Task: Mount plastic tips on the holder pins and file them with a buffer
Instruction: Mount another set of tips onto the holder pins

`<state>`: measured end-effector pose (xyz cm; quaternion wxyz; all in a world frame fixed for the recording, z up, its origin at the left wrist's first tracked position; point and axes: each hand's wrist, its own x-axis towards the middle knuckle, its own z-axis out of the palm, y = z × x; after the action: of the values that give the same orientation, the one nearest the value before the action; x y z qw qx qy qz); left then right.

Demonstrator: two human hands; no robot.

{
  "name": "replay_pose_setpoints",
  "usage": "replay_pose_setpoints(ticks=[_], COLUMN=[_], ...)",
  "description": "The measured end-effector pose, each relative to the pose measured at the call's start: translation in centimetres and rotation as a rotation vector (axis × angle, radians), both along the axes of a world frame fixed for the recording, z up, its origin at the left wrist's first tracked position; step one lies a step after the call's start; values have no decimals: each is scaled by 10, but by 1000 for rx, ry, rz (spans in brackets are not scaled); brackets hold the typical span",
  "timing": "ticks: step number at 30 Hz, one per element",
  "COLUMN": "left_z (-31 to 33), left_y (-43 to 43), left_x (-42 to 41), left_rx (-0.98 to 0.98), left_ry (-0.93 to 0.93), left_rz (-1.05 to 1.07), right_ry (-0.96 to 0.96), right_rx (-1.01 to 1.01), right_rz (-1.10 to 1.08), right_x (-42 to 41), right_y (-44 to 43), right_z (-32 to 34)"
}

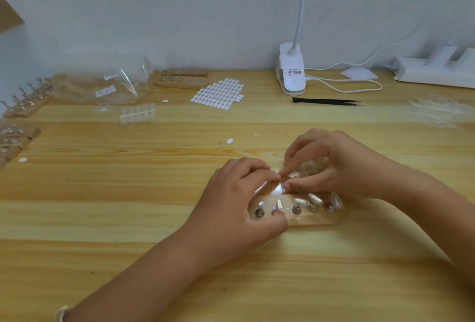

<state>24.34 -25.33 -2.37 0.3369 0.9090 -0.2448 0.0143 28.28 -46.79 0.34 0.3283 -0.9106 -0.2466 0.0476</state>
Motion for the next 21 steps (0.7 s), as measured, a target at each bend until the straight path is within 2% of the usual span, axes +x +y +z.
replay_pose_setpoints(ticks=[12,21], left_z=[-1,3], left_y=[-1,-4], left_x=[-3,-8], left_rx=[32,126], left_ry=[-51,-111], left_rz=[-3,13], right_ry=[-72,17], right_rx=[53,83], right_rz=[-42,-46], right_x=[-1,-1], right_y=[5,2], right_z=[-8,-4])
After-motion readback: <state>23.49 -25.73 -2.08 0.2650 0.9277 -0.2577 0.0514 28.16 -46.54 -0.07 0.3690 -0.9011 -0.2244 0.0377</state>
